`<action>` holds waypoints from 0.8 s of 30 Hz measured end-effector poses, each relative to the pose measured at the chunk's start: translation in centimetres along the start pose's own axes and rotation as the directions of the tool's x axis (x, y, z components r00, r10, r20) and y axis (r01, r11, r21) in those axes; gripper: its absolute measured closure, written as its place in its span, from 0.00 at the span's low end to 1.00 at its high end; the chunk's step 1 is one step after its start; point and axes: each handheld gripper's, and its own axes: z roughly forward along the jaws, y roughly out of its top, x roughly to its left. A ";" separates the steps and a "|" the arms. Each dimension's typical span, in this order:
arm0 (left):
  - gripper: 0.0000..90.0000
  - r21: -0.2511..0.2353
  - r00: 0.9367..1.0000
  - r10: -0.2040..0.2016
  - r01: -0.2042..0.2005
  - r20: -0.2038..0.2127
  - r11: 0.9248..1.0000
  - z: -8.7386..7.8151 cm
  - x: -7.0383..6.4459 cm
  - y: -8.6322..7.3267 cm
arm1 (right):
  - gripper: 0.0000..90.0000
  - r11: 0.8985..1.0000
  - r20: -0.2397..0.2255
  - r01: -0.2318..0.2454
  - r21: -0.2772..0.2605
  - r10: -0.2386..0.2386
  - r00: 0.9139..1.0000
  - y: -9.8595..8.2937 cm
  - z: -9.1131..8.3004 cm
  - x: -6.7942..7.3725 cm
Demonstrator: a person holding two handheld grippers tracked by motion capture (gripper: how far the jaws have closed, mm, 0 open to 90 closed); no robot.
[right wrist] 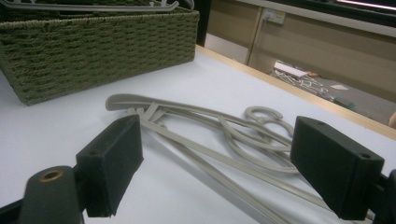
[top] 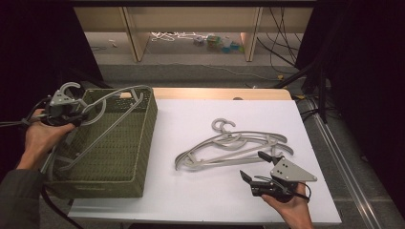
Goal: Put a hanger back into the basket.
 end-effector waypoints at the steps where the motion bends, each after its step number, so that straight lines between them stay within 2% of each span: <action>1: 0.91 0.000 1.000 0.000 0.000 0.000 1.000 0.0 0.0 0.0 | 0.20 1.000 0.000 0.000 0.000 0.000 1.000 0.0 0.0 0.0; 3: 0.91 0.006 1.000 -0.005 0.005 -0.001 1.000 0.1 0.1 -0.2 | 0.20 1.000 -0.001 0.002 -0.001 -0.002 1.000 0.0 0.0 0.0; 4: 0.91 0.010 1.000 -0.021 0.021 -0.007 1.000 0.4 0.2 -0.4 | 0.20 1.000 -0.002 0.001 0.001 -0.001 1.000 0.0 0.0 0.0; 7: 0.91 0.026 1.000 -0.016 0.016 -0.009 1.000 0.7 0.3 -0.6 | 0.20 1.000 -0.003 0.005 0.004 -0.005 1.000 0.0 0.0 0.0; 10: 0.91 0.030 0.999 -0.036 0.036 -0.007 0.999 1.3 0.1 -0.8 | 0.20 1.000 0.000 0.007 -0.004 -0.007 1.000 0.0 0.1 0.0; 12: 0.91 0.053 1.000 -0.015 0.016 -0.015 0.998 1.9 -0.1 -0.9 | 0.20 1.000 -0.006 0.010 0.004 -0.010 1.000 0.0 0.1 0.0; 18: 0.91 0.080 1.000 -0.005 0.006 -0.010 0.997 2.8 -0.3 -1.3 | 0.20 1.000 0.003 0.009 -0.008 -0.009 1.000 -0.1 0.1 0.0; 20: 0.91 0.087 1.000 -0.008 0.009 -0.009 0.996 3.0 -0.3 -1.4 | 0.20 1.000 -0.008 0.011 0.005 -0.011 1.000 0.0 0.1 0.0; 24: 0.91 0.104 1.000 -0.013 0.015 -0.012 0.994 3.6 -0.5 -1.7 | 0.20 1.000 0.001 0.007 -0.007 -0.007 1.000 0.0 0.1 0.0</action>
